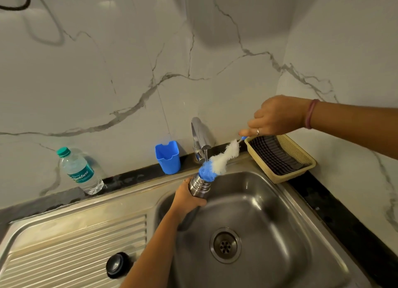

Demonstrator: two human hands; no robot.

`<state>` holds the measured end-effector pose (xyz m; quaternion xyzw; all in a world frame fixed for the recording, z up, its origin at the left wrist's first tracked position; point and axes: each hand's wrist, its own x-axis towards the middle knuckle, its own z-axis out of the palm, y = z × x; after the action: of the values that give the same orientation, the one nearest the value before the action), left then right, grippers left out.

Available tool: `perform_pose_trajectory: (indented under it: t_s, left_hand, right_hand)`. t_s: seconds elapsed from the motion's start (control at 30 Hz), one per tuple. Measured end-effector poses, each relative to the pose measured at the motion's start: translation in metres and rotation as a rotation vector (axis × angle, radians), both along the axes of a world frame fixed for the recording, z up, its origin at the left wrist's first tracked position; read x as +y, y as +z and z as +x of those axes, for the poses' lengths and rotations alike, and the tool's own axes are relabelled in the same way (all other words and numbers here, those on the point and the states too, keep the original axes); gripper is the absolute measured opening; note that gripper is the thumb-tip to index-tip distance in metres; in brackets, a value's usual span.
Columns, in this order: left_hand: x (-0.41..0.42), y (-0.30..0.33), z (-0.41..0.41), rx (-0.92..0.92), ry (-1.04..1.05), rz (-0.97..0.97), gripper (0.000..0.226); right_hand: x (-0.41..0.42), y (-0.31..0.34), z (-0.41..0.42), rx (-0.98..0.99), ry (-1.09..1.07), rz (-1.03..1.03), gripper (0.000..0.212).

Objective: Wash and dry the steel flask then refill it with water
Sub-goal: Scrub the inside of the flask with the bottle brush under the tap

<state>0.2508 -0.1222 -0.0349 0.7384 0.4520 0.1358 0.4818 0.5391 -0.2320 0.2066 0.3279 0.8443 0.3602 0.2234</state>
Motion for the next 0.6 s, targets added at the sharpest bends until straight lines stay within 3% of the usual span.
perform_pose_trajectory:
  t_s: [0.07, 0.13, 0.23, 0.4, 0.5, 0.6]
  left_hand:
    - [0.0, 0.002, 0.001, 0.002, -0.018, 0.009, 0.081]
    - [-0.002, 0.004, 0.006, 0.0, -0.039, 0.029, 0.079]
    - [-0.007, 0.01, 0.018, 0.01, -0.083, 0.078, 0.083]
    - [-0.005, 0.017, 0.026, 0.019, -0.049, 0.079, 0.081]
    - [-0.002, 0.015, 0.022, 0.027, -0.042, 0.074, 0.082]
    - [0.001, 0.011, 0.015, 0.014, -0.015, 0.051, 0.086]
  right_hand:
    - [-0.003, -0.004, -0.001, 0.043, -0.05, -0.035, 0.043]
    - [-0.003, -0.01, -0.012, 0.068, -0.316, -0.202, 0.032]
    - [0.004, -0.021, -0.035, 0.273, -0.713, -0.482, 0.041]
    - [0.025, -0.019, -0.045, 0.424, -0.953, -0.621, 0.037]
    - [0.034, -0.016, -0.052, 0.333, -0.894, -0.578, 0.036]
    - [0.033, -0.021, -0.062, 0.07, -0.572, -0.278, 0.028]
